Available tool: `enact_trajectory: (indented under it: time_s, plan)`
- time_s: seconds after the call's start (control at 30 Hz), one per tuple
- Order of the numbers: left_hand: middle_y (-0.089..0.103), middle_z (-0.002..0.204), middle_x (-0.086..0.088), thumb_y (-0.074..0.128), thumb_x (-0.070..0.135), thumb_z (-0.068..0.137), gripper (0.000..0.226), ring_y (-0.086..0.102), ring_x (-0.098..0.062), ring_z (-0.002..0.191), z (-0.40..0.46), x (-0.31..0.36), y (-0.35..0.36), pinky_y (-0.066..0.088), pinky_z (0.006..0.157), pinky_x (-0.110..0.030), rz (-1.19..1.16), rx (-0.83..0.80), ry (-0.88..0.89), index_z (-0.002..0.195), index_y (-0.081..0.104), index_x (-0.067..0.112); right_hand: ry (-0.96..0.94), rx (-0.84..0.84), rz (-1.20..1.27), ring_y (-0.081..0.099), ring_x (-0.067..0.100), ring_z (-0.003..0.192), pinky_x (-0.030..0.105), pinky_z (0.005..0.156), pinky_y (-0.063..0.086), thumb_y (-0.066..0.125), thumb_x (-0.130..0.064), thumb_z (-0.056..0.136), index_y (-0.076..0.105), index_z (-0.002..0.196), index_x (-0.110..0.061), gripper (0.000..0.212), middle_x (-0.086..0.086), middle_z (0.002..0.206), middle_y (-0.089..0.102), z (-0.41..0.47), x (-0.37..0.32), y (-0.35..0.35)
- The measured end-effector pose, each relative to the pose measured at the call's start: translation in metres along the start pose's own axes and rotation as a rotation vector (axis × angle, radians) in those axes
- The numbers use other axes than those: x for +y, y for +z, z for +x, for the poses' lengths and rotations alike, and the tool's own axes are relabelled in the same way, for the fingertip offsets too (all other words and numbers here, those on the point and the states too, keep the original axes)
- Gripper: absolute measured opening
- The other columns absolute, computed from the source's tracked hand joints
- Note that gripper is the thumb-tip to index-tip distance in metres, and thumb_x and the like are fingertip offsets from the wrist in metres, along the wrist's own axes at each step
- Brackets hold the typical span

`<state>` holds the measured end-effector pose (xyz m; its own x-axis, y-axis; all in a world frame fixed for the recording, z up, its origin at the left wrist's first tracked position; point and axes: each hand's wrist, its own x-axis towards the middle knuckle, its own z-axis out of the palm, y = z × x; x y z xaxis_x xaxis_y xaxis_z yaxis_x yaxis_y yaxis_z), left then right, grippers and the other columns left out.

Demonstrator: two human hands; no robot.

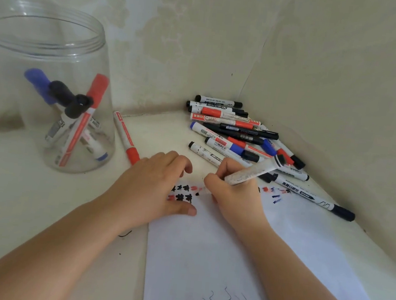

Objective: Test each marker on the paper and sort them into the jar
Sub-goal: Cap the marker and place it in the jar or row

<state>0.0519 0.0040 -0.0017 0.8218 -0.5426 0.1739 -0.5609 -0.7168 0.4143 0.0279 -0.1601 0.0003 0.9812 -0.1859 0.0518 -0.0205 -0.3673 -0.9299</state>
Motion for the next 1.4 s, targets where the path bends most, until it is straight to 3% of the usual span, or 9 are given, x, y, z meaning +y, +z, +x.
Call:
enact_trajectory:
  time_s: [0.2,0.37,0.63,0.77,0.87,1.17,1.23,1.3,1.4]
  plan:
    - [0.044,0.11,0.011,0.06,0.064,0.066,0.063,0.037,-0.01,0.099,0.001,0.001,-0.001,0.028,0.076,-0.028,0.08,-0.006,0.027,0.114,0.043,0.027,-0.038,0.009,-0.018,0.037,0.016,0.052,0.025,0.045,0.029,0.06,-0.007,0.07,0.041,0.062,-0.003,0.022,0.009,0.054,0.042,0.001,0.002,0.002]
    - [0.043,0.111,0.012,0.06,0.064,0.066,0.063,0.036,-0.01,0.099,0.001,0.002,-0.001,0.024,0.073,-0.027,0.091,-0.01,0.024,0.115,0.043,0.027,-0.095,-0.006,-0.05,0.04,0.0,0.04,0.01,0.039,0.026,0.059,-0.001,0.072,0.038,0.057,-0.01,0.027,-0.012,0.043,0.036,-0.001,0.002,0.002]
    - [0.043,0.113,0.012,0.061,0.062,0.067,0.063,0.036,-0.009,0.102,0.001,0.004,-0.002,0.025,0.075,-0.028,0.083,-0.028,0.009,0.116,0.042,0.028,-0.114,-0.027,-0.047,0.044,-0.002,0.04,0.01,0.039,0.025,0.058,0.002,0.073,0.036,0.058,-0.009,0.028,-0.012,0.043,0.036,-0.001,0.004,0.0]
    - [0.043,0.112,0.012,0.06,0.063,0.067,0.062,0.036,-0.009,0.101,0.0,0.004,-0.002,0.024,0.074,-0.028,0.09,-0.033,0.008,0.115,0.042,0.029,-0.097,-0.011,-0.052,0.034,0.005,0.045,0.015,0.041,0.026,0.059,-0.004,0.073,0.04,0.062,-0.003,0.022,-0.003,0.05,0.039,0.0,0.002,0.0]
    - [0.042,0.113,0.012,0.06,0.063,0.067,0.063,0.035,-0.01,0.102,0.001,0.004,-0.003,0.024,0.073,-0.029,0.1,-0.039,0.002,0.116,0.042,0.029,-0.087,-0.043,-0.028,0.043,-0.001,0.039,0.01,0.039,0.026,0.06,-0.001,0.072,0.038,0.059,-0.007,0.026,-0.013,0.044,0.034,-0.002,0.002,0.001]
    - [0.04,0.112,0.014,0.061,0.062,0.067,0.066,0.035,-0.009,0.103,0.0,0.005,-0.003,0.025,0.079,-0.029,0.074,-0.021,-0.006,0.119,0.037,0.03,-0.072,-0.024,-0.015,0.028,0.004,0.042,0.012,0.038,0.024,0.059,-0.003,0.071,0.038,0.054,-0.015,0.03,-0.013,0.043,0.032,0.0,0.003,-0.002]
    - [0.036,0.109,0.016,0.063,0.053,0.072,0.062,0.033,-0.007,0.103,-0.003,0.005,-0.004,0.021,0.078,-0.027,0.044,0.012,-0.004,0.121,0.033,0.03,-0.035,0.066,0.13,0.037,0.004,0.044,0.014,0.044,0.031,0.059,-0.007,0.076,0.045,0.055,-0.02,0.028,-0.01,0.046,0.043,0.002,0.004,-0.008]
    - [0.033,0.107,0.018,0.058,0.025,0.082,0.048,0.03,-0.002,0.1,-0.006,0.005,-0.003,0.018,0.076,-0.025,-0.038,0.066,0.007,0.121,0.03,0.029,0.008,0.119,0.393,0.045,0.006,0.048,0.018,0.048,0.035,0.062,-0.009,0.081,0.05,0.059,-0.023,0.029,-0.008,0.05,0.05,0.004,0.005,-0.017]
    - [0.034,0.104,0.024,0.04,-0.009,0.077,0.057,0.029,0.008,0.099,-0.007,0.007,-0.004,0.023,0.078,-0.022,-0.206,0.107,-0.025,0.115,0.025,0.031,-0.001,0.067,0.534,0.038,0.007,0.044,0.017,0.043,0.032,0.07,-0.013,0.079,0.055,0.06,-0.023,0.026,-0.007,0.048,0.049,0.003,0.0,-0.023]
